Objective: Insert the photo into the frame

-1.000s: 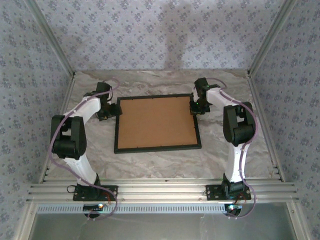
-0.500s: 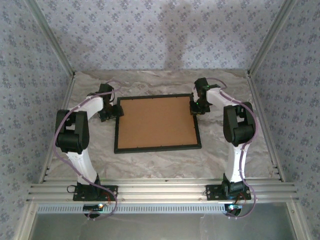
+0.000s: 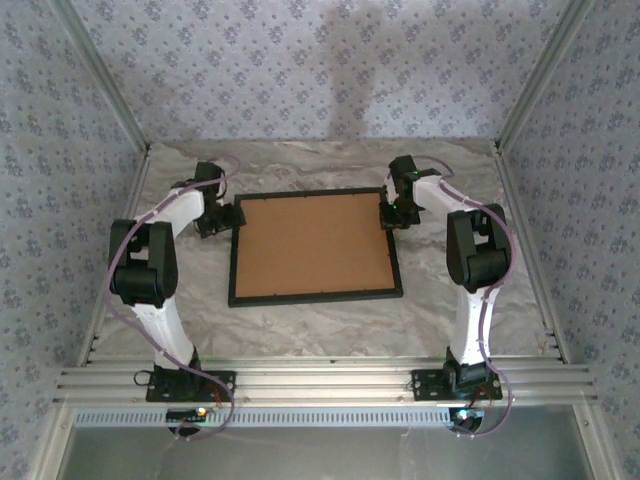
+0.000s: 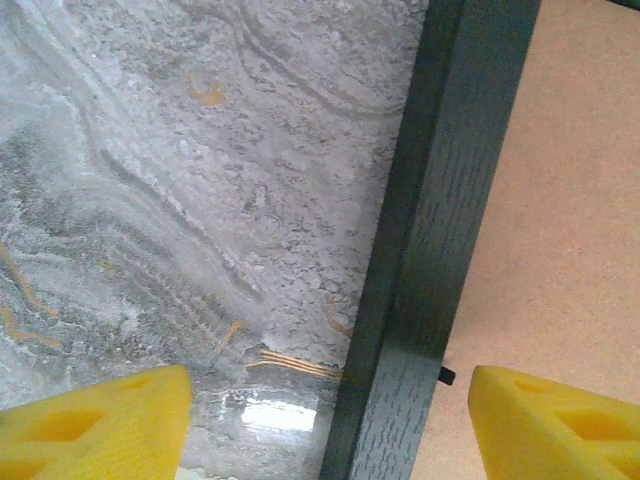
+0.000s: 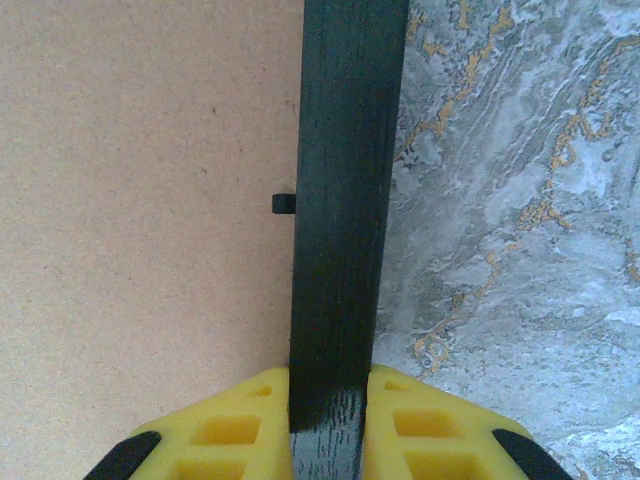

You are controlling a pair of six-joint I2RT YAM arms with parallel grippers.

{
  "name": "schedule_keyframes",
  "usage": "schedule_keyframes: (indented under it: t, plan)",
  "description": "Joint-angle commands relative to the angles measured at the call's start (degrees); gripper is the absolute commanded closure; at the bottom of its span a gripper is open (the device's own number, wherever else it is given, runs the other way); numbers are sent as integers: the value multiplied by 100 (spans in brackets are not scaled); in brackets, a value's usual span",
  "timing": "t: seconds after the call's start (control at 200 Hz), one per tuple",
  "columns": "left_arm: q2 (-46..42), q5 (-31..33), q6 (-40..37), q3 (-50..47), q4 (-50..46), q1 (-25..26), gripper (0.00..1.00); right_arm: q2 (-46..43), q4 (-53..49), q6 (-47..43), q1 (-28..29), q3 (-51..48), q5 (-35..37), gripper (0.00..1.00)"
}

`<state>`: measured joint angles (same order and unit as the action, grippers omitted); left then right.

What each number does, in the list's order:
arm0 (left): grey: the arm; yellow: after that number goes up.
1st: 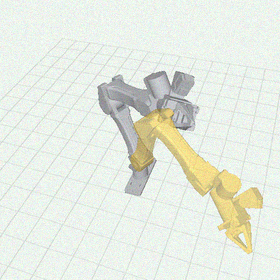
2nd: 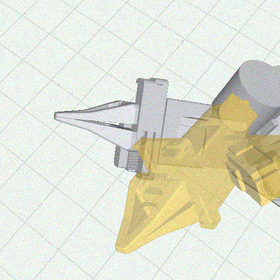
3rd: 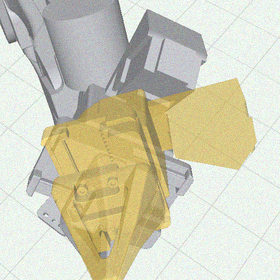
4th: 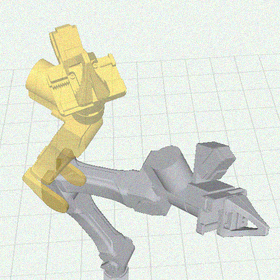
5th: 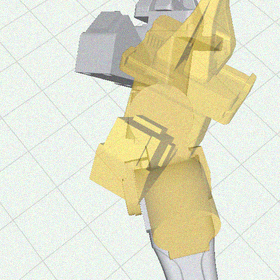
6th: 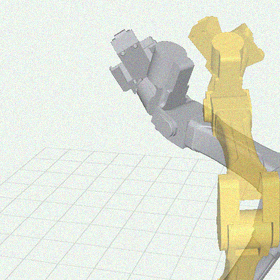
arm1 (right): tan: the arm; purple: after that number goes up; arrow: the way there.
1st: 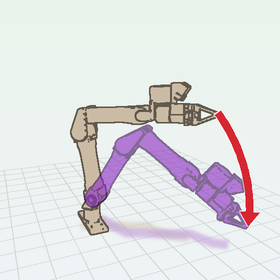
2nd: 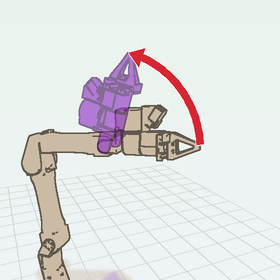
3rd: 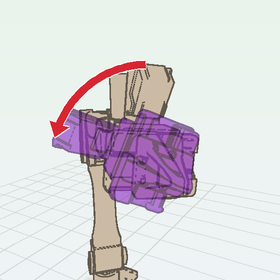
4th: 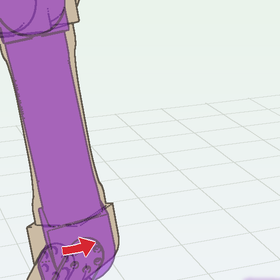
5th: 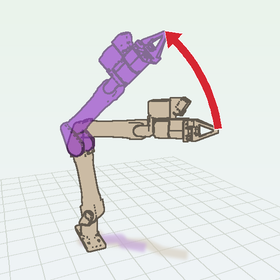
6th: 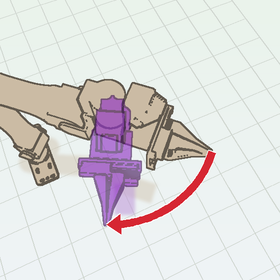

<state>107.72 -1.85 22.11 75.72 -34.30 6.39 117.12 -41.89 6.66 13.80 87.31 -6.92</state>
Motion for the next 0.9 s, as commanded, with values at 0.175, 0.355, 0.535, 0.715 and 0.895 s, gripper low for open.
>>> schedule_keyframes:
  t: [0.175, 0.355, 0.535, 0.715, 0.895]
  plan:
    - [138, 71, -6, 146, -50, -40, 26, 77, -188, -33, 108, -117, -269, 81]
    - [290, -9, 28, 59, -11, -37, 26, 92, -188, -42, 109, -82, -275, 81]
    - [355, 9, 91, -199, 123, -37, 26, 127, -221, -43, 114, -45, -286, 81]
    - [504, -242, 213, -406, 304, -38, 27, 105, -249, -50, 113, -21, -271, 81]
    - [583, -422, 303, -506, 437, -33, 27, 92, -257, -50, 115, -11, -271, 82]
